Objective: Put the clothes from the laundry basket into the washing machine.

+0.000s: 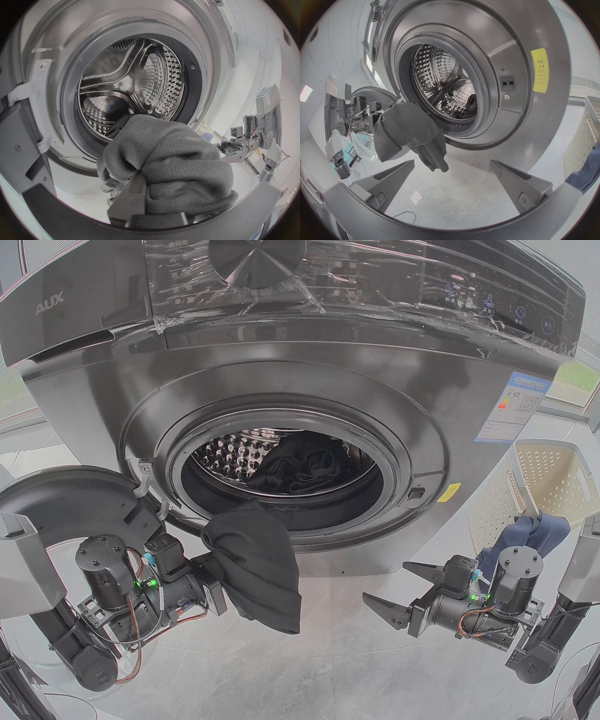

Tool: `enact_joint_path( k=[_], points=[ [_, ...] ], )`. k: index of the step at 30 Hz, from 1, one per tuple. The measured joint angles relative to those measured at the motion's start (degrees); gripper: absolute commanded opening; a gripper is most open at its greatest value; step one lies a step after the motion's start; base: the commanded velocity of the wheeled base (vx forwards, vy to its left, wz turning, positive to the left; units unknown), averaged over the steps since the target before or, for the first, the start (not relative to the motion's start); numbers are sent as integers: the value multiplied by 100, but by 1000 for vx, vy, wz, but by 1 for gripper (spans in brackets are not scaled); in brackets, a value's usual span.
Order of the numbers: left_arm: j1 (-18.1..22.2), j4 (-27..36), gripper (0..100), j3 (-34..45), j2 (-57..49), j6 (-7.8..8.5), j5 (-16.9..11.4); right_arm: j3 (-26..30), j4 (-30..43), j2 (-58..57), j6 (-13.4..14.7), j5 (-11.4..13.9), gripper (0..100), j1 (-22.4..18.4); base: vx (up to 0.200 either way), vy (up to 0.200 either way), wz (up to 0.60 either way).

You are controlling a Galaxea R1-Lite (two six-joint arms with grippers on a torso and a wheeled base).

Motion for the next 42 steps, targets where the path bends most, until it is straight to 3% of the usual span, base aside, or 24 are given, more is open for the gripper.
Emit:
enact_joint_path(
  k=[8, 16, 26, 42],
  points=[
    [-199, 2, 0, 5, 2, 2, 5, 41, 11, 2, 0, 2, 100, 123, 150, 0, 0],
    [-427, 2, 0, -310, 118, -20, 30, 163, 7, 2, 2, -6, 100, 446, 0, 0, 0],
    [-551, 16, 0, -1434, 697, -77, 561, 268, 2, 41, 9, -9, 100, 606, 0, 0, 0],
    [-544, 180, 0, -3539, 2002, -263, 822, 310, 2, 63, 9, -6, 100, 661, 0, 0, 0]
  ],
)
